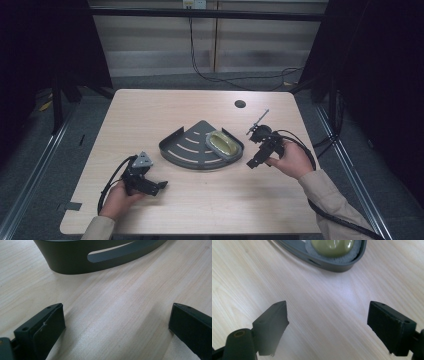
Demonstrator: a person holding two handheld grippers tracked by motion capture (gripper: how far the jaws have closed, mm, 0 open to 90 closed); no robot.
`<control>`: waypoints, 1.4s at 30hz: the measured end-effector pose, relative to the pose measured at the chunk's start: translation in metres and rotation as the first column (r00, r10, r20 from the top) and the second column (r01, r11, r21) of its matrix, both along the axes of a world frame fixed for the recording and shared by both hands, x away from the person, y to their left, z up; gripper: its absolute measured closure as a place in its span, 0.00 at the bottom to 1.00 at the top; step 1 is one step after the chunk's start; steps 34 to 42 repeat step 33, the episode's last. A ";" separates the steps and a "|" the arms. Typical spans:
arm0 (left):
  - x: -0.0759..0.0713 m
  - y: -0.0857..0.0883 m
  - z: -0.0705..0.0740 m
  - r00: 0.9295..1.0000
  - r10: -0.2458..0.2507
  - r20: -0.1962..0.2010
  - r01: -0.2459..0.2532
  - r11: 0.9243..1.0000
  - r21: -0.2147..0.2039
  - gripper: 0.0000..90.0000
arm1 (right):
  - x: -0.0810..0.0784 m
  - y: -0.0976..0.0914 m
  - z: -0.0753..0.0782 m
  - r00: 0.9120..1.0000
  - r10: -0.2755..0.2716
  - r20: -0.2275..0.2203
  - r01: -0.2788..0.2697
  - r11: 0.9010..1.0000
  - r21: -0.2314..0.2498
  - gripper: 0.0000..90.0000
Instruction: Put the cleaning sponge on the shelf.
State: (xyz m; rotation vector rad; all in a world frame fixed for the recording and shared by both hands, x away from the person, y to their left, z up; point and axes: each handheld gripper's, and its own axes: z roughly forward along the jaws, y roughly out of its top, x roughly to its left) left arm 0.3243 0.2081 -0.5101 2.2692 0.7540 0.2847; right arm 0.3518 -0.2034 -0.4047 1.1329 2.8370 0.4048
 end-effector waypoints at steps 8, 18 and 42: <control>0.000 0.000 0.000 1.000 0.000 0.000 0.000 1.000 0.000 0.00 | -0.016 -0.011 -0.020 1.000 -0.007 -0.010 0.007 1.000 0.003 0.18; 0.000 0.000 0.000 1.000 0.000 0.000 0.000 1.000 0.000 0.00 | -0.034 -0.028 -0.042 0.999 -0.035 0.022 0.034 0.999 0.033 0.18; 0.000 0.000 0.000 1.000 0.000 0.000 0.000 1.000 0.000 0.00 | -0.049 -0.045 -0.060 0.994 -0.085 0.074 0.077 0.992 0.100 0.20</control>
